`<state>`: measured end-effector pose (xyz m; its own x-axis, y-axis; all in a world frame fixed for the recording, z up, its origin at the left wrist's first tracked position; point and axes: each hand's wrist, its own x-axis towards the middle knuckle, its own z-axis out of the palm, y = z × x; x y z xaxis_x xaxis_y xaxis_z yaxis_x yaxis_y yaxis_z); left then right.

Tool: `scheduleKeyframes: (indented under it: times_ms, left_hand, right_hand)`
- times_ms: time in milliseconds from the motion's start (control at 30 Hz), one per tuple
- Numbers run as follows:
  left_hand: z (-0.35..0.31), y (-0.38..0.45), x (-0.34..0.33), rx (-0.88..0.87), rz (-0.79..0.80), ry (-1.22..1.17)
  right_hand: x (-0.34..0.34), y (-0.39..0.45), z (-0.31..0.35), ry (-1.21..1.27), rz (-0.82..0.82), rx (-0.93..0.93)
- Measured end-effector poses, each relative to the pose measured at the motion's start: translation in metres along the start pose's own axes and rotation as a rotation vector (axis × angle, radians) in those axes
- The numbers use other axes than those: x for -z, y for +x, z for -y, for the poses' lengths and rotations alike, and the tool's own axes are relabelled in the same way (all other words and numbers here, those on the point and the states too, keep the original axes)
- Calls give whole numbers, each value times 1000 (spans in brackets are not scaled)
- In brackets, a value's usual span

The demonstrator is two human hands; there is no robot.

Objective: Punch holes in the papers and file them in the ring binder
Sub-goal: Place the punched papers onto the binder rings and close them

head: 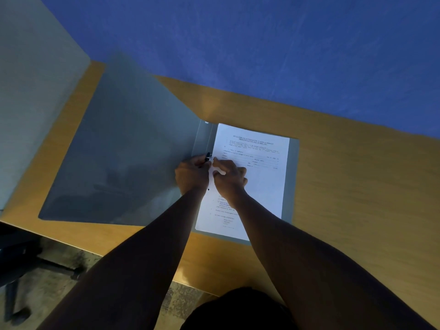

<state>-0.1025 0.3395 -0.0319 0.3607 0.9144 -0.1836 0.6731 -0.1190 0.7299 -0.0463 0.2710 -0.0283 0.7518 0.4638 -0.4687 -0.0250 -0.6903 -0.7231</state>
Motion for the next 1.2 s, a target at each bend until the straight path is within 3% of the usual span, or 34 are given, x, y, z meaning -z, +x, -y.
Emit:
scheduleKeyframes:
  times_ms: [300, 433, 733, 1200]
  left_hand:
    - [-7, -1, 1, -6, 22, 145]
    - [-7, -2, 2, -48, 58, 215]
    - [-13, 2, 9, -61, 227, 508]
    - [-24, 16, 15, 27, 325, 542]
  right_hand:
    - [6, 4, 0, -10, 52, -23]
    - [6, 11, -6, 99, 74, -96]
    - [-8, 30, -19, 129, 64, -111]
    - [-8, 38, -27, 71, 128, -62]
